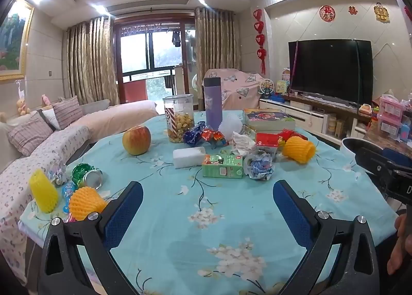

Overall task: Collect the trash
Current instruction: 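Move both grippers toward the cluttered table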

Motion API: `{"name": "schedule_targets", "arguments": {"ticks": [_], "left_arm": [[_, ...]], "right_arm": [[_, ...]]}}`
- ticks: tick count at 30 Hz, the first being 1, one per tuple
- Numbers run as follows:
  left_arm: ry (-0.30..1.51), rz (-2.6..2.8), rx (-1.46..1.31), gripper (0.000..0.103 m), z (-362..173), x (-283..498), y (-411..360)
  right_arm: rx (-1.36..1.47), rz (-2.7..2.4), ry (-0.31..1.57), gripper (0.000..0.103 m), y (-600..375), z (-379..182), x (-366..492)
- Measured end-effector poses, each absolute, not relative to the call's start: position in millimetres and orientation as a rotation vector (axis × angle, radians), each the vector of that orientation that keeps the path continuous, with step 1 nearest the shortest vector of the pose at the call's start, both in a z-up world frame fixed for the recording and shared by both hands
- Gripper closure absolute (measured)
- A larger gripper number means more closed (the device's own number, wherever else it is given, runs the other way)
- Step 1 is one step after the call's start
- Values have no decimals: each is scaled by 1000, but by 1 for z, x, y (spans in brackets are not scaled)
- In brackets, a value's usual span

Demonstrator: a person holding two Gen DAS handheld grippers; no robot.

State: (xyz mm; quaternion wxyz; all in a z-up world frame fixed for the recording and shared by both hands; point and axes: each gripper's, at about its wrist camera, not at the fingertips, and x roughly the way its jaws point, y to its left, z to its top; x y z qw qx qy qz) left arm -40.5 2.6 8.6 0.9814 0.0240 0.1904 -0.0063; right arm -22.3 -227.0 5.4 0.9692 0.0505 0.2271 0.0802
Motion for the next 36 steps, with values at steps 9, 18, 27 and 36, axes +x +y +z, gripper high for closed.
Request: {"name": "schedule_targets", "arguments": {"ticks": [9, 18, 27, 36], "left_arm": [[384, -16, 46, 1, 8, -41, 2], [385, -18, 46, 1, 8, -40, 1], [398, -22, 45, 1, 6, -36, -2], [416, -27, 46, 1, 2, -30, -3]], "right_arm": [[103, 166, 459, 0, -226, 6, -23], [100, 163, 458, 0, -228, 6, -22], [104, 167, 462, 0, -225, 3, -23], [99, 184, 494, 0, -232, 1, -18]]}}
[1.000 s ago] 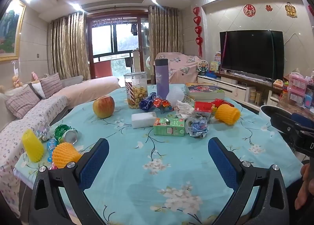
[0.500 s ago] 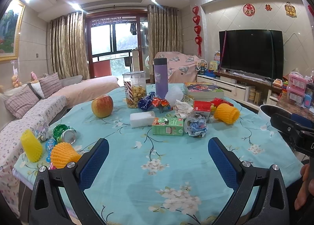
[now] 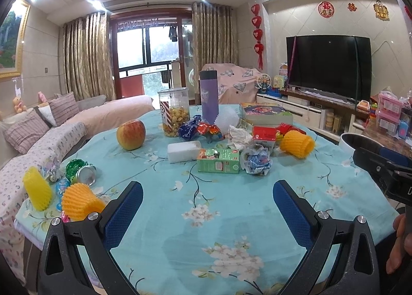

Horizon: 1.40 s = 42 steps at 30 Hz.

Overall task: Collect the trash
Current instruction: 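Move both grippers toward the cluttered table, then grasp the yellow foam net with the right gripper while the left grasps the crumpled plastic bag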

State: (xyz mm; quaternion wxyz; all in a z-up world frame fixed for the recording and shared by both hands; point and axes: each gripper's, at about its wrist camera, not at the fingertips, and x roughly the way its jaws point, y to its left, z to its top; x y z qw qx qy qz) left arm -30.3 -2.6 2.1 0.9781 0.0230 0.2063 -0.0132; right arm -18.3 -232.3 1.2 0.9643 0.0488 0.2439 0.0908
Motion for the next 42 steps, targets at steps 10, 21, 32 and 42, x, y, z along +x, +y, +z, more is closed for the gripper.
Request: {"name": "schedule_targets", "arguments": {"ticks": [10, 21, 32, 42], "left_arm": [[480, -54, 42, 1, 1, -4, -6], [560, -90, 54, 2, -3, 52, -27], [665, -115, 55, 6, -17, 121, -48], [794, -169, 39, 24, -35, 174, -65]], "right_arm": [[140, 214, 472, 0, -242, -2, 1], [201, 216, 582, 1, -260, -16, 49], [193, 237, 732, 3, -270, -36, 105], [192, 258, 835, 22, -266, -54, 164]]}}
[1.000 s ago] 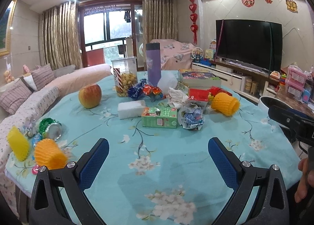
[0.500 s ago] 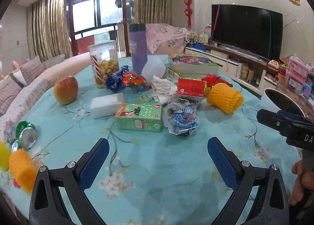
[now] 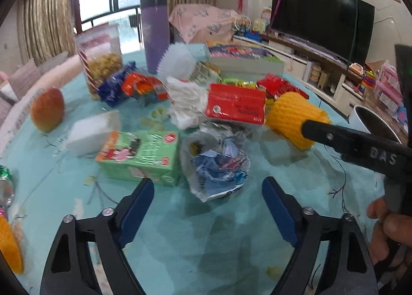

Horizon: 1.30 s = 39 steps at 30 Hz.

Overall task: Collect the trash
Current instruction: 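Grasp the yellow foam net with the right gripper while the left grasps the crumpled plastic bag, then carry both items over the black bin and open both grippers to drop them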

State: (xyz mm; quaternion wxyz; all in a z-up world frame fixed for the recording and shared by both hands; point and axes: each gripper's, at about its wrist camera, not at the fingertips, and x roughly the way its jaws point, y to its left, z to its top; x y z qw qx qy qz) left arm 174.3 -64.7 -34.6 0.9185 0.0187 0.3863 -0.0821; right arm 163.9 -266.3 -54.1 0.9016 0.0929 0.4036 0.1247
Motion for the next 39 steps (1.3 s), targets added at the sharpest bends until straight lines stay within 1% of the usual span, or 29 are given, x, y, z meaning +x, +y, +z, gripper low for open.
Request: {"name": "schedule_targets", "arguments": {"ticks": [1, 2, 3, 4, 5, 6, 7, 11, 12, 16, 23, 31, 39], "left_arm": [[813, -179, 32, 30, -37, 178, -65], [825, -185, 27, 34, -38, 181, -65], [837, -194, 20, 45, -40, 185, -65], [851, -203, 14, 59, -42, 188, -65], [865, -210, 9, 65, -43, 191, -65], [865, -220, 1, 71, -43, 191, -64], [855, -232, -4, 82, -41, 190, -63], [831, -257, 19, 88, -38, 184, -66], [825, -267, 21, 95, -37, 180, -67], [810, -319, 24, 97, -33, 162, -73], [784, -435, 33, 98, -23, 141, -90], [762, -517, 76, 98, -19, 142, -111], [753, -584, 111, 98, -13, 145, -148]], "right_arm": [[193, 258, 838, 23, -266, -56, 167], [196, 261, 846, 27, -266, -58, 171], [206, 266, 855, 31, -266, -61, 175], [213, 268, 863, 41, -267, -63, 178], [225, 271, 878, 57, -268, -67, 181], [232, 273, 889, 62, -269, -70, 183], [251, 278, 896, 63, -272, -72, 182], [267, 288, 875, 66, -277, -69, 171], [269, 291, 870, 67, -279, -67, 166], [265, 284, 856, 67, -288, -59, 150], [279, 246, 825, 67, -311, -44, 120], [320, 175, 804, 67, -348, -35, 87], [343, 100, 775, 67, -382, -25, 66]]}}
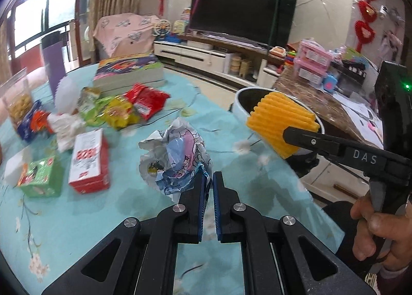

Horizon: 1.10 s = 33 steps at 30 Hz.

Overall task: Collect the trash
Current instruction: 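Carry both items over the black bin and open both grippers to drop them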

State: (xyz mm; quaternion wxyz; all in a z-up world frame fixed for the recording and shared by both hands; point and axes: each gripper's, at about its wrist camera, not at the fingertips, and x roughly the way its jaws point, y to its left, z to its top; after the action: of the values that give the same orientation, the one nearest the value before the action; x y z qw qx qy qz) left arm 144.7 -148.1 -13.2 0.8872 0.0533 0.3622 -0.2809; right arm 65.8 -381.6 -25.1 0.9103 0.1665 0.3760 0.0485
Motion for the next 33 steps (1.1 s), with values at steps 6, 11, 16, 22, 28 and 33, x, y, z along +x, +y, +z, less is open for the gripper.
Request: {"name": "schedule_targets", "arguments": {"ticks": [6, 11, 16, 22, 28, 33], "left_arm": [[744, -642, 133, 98, -11, 155, -177], [728, -683, 155, 98, -6, 164, -202], [721, -727, 159, 98, -2, 182, -230], [733, -750, 161, 98, -4, 205, -254], [754, -766, 160, 98, -7, 219, -276], [775, -777, 159, 98, -9, 232, -289]], "right_arm": [[360, 44, 755, 67, -406, -18, 56], [376, -1, 746, 67, -427, -16, 54], [380, -41, 746, 67, -451, -16, 53], [377, -75, 754, 67, -472, -14, 62], [375, -84, 767, 67, -484, -18, 70], [382, -84, 782, 67, -491, -23, 78]]}}
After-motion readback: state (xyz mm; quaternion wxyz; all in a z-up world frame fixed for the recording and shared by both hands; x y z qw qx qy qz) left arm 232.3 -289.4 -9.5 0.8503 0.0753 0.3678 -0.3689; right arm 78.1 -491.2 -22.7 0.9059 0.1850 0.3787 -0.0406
